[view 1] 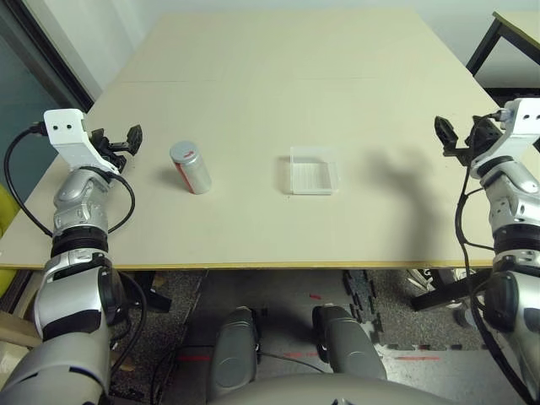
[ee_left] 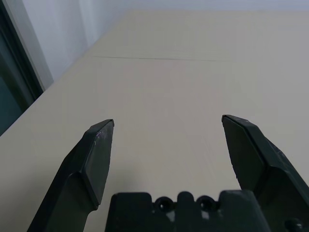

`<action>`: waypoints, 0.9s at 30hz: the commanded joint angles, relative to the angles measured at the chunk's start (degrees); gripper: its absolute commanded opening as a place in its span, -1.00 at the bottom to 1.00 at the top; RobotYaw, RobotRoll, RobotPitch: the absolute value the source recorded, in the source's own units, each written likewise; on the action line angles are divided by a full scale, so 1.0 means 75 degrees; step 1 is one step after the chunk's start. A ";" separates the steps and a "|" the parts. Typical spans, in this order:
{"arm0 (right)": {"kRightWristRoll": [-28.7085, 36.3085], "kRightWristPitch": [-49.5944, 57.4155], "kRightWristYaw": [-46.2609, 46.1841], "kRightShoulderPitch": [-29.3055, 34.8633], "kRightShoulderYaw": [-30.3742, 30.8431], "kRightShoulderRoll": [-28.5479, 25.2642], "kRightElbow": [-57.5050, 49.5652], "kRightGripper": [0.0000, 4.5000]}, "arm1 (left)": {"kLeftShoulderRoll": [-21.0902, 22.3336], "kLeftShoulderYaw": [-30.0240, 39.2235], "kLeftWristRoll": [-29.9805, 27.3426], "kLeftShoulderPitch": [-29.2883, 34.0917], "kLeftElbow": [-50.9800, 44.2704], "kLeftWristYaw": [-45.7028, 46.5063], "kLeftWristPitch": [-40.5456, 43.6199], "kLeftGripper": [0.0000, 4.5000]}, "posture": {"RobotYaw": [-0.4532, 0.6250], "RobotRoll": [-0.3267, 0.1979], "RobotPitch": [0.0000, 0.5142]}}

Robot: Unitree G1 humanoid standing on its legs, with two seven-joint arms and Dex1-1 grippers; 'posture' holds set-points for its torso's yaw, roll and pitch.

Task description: Pour the medicine from the bottle into the box.

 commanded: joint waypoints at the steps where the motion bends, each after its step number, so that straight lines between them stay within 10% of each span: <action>1: 0.0385 0.0683 0.1050 0.0327 0.0340 -0.0026 -0.0907 1.00 | 0.0128 0.0026 -0.0146 0.0099 -0.0348 -0.0314 0.0281 0.99 | -0.34 0.25 -0.45; 14: 0.0857 0.1985 0.4249 0.1536 0.1960 -0.0423 -0.3714 1.00 | 0.0217 0.0073 -0.0815 0.0616 -0.2864 -0.0995 0.1619 0.99 | -0.25 0.25 -0.54; 27: 0.0489 0.1549 0.4362 0.1622 0.2275 -0.0280 -0.3483 1.00 | -0.0259 -0.0305 -0.1685 0.1888 -0.6134 -0.1221 0.3290 0.99 | -0.22 0.25 -0.51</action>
